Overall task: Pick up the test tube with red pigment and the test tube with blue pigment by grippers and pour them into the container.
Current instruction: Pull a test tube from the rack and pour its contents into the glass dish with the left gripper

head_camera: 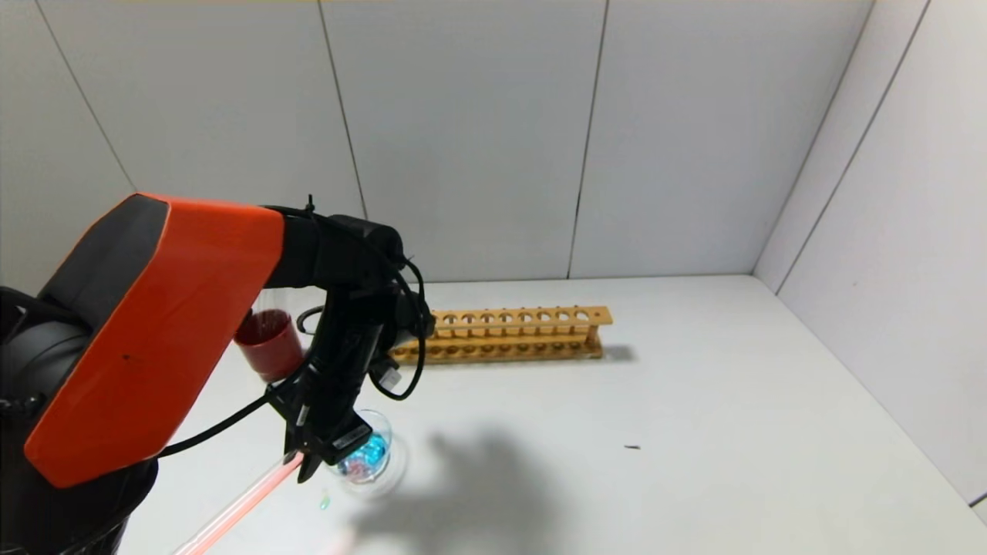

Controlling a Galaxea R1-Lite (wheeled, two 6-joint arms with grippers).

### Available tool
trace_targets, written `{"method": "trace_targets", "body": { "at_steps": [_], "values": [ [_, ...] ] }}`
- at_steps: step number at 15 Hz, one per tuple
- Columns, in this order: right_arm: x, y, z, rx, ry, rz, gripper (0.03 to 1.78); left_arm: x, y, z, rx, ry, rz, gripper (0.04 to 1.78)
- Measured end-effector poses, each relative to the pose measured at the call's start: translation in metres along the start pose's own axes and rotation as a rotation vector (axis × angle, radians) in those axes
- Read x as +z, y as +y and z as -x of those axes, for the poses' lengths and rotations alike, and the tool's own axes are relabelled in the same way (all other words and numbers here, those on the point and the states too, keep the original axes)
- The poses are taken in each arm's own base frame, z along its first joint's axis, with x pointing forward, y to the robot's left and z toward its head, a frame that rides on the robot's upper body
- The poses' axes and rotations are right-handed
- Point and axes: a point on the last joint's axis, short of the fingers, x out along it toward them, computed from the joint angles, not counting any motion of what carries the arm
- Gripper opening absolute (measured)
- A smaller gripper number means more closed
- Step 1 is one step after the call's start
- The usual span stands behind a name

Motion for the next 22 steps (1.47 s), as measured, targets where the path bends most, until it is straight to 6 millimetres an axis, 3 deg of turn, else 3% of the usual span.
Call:
{"method": "trace_targets", "body": {
  "at_steps": [11,22],
  "values": [
    [0.0,0.0,0.0,0.0,0.0,0.0,1.71,0.023,-0.005,-0.005,0.008,0.012,-0.021,0.34],
    [0.0,0.0,0.0,0.0,0.0,0.0,1.71,0.023,-0.004,-0.004,0.047,0.006,-0.064,0.34]
  ]
}}
